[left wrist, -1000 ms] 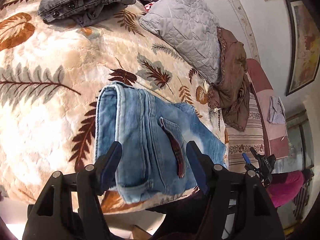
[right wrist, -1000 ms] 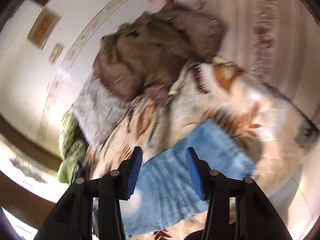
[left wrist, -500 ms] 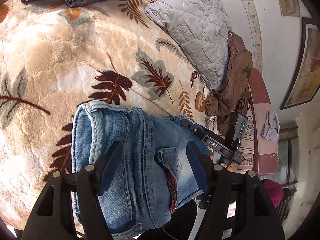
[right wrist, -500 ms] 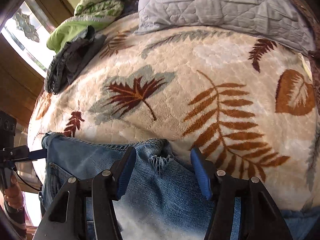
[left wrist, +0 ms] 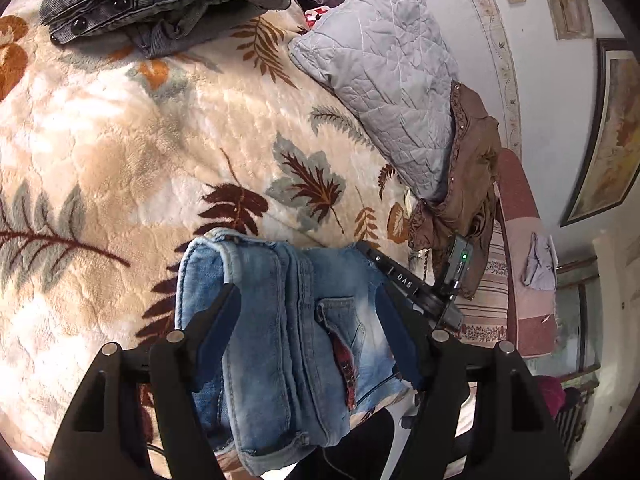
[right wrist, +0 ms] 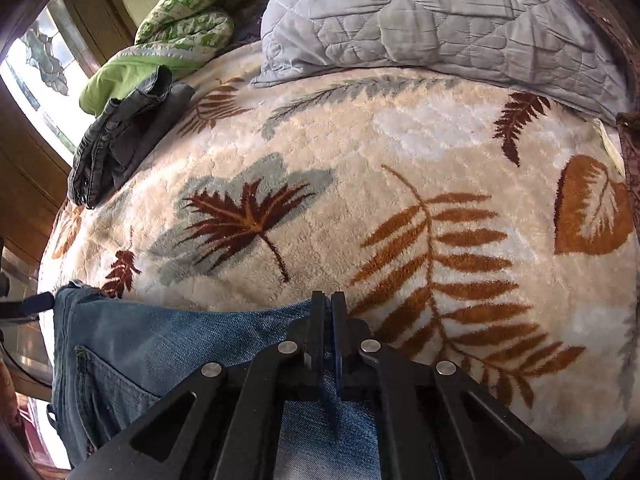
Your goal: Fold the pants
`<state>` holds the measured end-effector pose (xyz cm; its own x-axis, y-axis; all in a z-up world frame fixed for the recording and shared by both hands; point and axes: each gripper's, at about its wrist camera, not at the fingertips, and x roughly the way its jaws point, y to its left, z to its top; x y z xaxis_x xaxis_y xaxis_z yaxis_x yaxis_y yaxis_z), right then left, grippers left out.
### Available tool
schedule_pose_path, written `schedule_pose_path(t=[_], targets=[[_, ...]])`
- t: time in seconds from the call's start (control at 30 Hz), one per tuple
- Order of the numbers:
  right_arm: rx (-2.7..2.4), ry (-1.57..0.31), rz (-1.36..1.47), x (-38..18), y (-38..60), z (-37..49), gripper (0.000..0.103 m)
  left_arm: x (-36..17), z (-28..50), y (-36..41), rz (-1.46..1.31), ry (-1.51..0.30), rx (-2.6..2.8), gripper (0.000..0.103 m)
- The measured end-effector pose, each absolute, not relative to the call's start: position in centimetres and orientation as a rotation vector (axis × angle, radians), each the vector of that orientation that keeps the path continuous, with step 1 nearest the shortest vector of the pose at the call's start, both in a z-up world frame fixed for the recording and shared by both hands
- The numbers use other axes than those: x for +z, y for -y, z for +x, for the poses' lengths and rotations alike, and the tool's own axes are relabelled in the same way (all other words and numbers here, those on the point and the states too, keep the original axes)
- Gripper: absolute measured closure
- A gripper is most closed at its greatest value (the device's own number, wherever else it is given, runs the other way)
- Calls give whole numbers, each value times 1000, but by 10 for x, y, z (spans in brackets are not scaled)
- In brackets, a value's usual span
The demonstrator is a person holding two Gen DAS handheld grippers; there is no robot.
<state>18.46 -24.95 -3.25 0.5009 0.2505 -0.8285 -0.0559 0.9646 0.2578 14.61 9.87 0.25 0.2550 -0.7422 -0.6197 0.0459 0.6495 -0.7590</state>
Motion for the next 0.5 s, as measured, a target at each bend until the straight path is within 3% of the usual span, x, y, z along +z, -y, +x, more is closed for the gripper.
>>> schedule_pose_path(t=[0.2,0.27,0.33,0.43,0.47,0.5], targets=[[155,-1005,237,-16,254,171,94,-16,139,-96,-697,-1259,-545,30],[161,-982,259,-7,262,163,88,-21,139,-105,-772,-1244,-558,28],[178,-1002,290,-7,270,163,65,-27,146,-105,-831,-1246,-578,23],[175,-1040,279,-16,267,168,61,-31,154,-93,-893,-1234,-645,23],[183,-1048,270,-21,263,169,62,-27,157,-87,-870,-1222,-644,32],[188,-1050,242,-24,256,171,71,-21,160,-81,-836,-1205,-654,45]])
